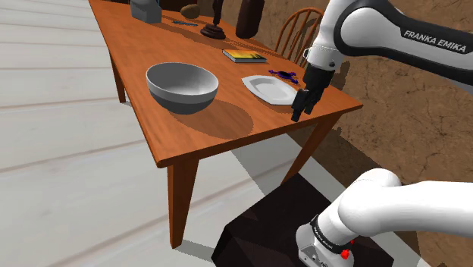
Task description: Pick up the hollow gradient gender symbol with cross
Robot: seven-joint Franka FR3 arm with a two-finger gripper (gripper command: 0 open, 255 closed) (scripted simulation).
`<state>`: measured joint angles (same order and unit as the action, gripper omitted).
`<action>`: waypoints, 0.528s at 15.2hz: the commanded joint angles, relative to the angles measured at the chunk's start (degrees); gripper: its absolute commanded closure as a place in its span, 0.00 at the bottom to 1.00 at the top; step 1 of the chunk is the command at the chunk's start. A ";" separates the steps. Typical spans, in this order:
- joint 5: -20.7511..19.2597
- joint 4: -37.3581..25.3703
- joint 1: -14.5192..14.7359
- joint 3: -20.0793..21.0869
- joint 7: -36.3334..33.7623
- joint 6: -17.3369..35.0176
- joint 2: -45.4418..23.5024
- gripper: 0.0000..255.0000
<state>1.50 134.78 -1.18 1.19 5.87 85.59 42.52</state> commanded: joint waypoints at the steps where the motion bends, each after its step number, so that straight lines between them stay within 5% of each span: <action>1: 0.00 0.00 0.00 0.00 0.00 0.00 0.00 0.00; 8: -5.22 -9.02 -2.42 -5.43 6.99 2.32 -12.00 0.00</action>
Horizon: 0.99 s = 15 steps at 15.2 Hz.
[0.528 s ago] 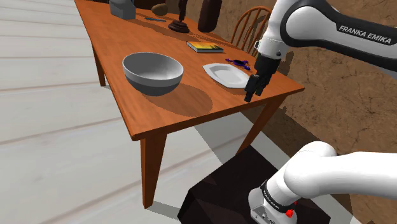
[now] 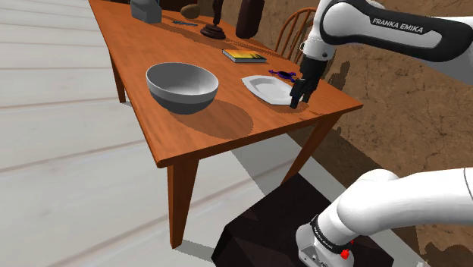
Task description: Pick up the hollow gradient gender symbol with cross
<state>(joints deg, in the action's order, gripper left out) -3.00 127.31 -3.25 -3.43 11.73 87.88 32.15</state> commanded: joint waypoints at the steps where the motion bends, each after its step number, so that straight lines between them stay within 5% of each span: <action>1: -1.29 -3.09 -0.65 -1.52 2.09 0.25 -3.43 0.00; 15: -3.89 -32.32 -4.72 -9.70 15.75 -0.99 -31.46 0.00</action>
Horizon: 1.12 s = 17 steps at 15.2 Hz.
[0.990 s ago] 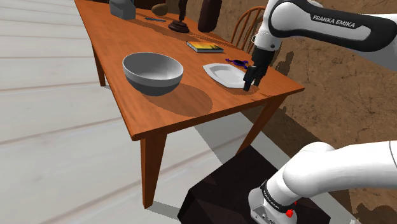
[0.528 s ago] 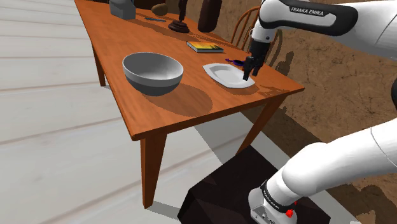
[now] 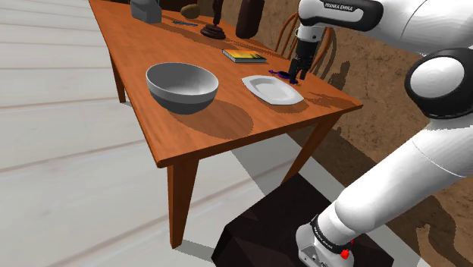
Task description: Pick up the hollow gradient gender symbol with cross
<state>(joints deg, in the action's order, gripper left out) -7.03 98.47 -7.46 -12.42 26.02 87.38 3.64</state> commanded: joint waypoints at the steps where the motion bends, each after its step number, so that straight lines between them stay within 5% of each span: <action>1: 0.33 -6.30 -0.94 -1.16 2.47 -1.00 -5.25 0.00; 6: 1.99 -23.11 -3.85 -2.97 7.53 -5.03 -18.00 0.00; 16: 1.67 -15.36 -3.61 -2.78 6.59 1.33 -16.63 0.00; 17: 1.67 -15.32 -3.59 -2.77 6.56 1.34 -16.61 1.00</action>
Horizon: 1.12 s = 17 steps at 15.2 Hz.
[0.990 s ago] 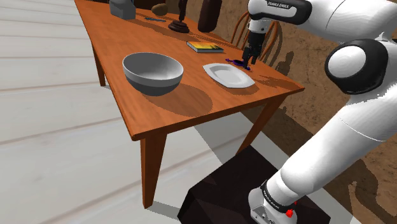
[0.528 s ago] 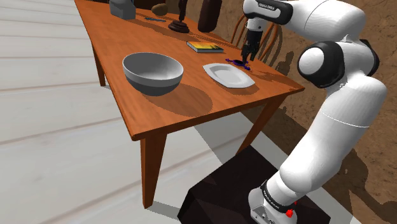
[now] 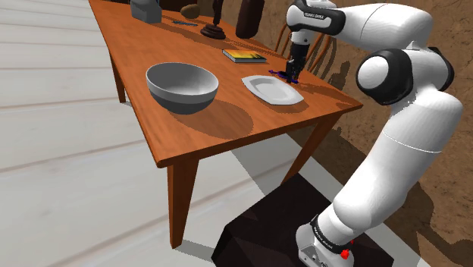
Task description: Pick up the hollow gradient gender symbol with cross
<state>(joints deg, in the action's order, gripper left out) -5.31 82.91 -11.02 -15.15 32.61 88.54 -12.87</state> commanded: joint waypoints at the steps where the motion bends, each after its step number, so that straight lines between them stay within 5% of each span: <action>1: -0.07 0.35 -0.02 -0.03 -0.05 0.24 -0.04 1.00; 9: -0.05 0.19 -0.05 -0.04 0.00 0.16 -0.12 1.00; 17: 0.30 -8.29 -0.43 -0.18 1.05 -6.64 -1.77 1.00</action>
<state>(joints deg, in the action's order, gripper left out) -5.06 76.02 -11.37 -15.30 33.47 83.05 -14.37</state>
